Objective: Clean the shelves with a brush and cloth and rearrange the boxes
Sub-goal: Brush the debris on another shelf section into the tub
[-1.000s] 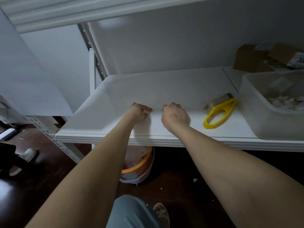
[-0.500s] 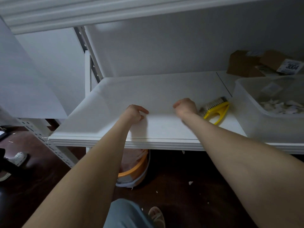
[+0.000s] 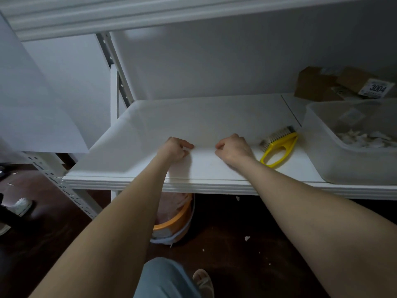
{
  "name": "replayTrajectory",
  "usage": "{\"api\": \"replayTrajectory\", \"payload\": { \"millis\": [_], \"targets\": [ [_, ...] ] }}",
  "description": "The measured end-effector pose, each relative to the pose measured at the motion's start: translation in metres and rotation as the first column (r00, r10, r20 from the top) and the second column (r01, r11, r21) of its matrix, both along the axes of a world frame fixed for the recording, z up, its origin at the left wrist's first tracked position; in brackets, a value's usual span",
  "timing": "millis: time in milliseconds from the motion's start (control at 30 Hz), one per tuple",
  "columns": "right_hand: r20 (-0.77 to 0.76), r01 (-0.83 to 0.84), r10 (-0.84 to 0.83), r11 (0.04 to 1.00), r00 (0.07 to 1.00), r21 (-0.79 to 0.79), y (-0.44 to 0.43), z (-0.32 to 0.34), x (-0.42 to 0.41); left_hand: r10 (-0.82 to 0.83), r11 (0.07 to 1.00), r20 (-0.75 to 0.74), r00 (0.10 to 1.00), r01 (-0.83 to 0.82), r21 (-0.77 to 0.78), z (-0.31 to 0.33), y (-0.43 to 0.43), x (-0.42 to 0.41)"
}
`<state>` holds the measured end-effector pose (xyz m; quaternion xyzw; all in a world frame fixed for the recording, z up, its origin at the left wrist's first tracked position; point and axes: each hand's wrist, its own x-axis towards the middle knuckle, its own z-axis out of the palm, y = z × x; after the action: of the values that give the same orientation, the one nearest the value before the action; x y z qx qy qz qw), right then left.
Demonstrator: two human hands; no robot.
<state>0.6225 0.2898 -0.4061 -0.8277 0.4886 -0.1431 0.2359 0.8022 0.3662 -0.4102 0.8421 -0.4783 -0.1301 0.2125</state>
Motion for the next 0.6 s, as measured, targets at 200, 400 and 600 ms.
{"api": "replayTrajectory", "payload": {
  "millis": [200, 400, 600],
  "targets": [
    [0.003, -0.017, 0.017, 0.999, 1.000, 0.031, 0.004, -0.005, 0.010, -0.045, 0.999, 0.022, 0.999, 0.045, 0.015, 0.001, 0.001, 0.000],
    [0.022, -0.007, 0.007, 1.000, 1.000, -0.029, 0.005, -0.004, 0.012, -0.037, 0.999, -0.040, 0.999, 0.037, 0.004, 0.002, -0.001, 0.004],
    [0.005, 0.002, -0.002, 0.999, 1.000, -0.054, 0.006, -0.006, 0.014, -0.041, 0.999, -0.057, 0.998, 0.041, 0.006, 0.003, -0.007, 0.003]
  ]
}}
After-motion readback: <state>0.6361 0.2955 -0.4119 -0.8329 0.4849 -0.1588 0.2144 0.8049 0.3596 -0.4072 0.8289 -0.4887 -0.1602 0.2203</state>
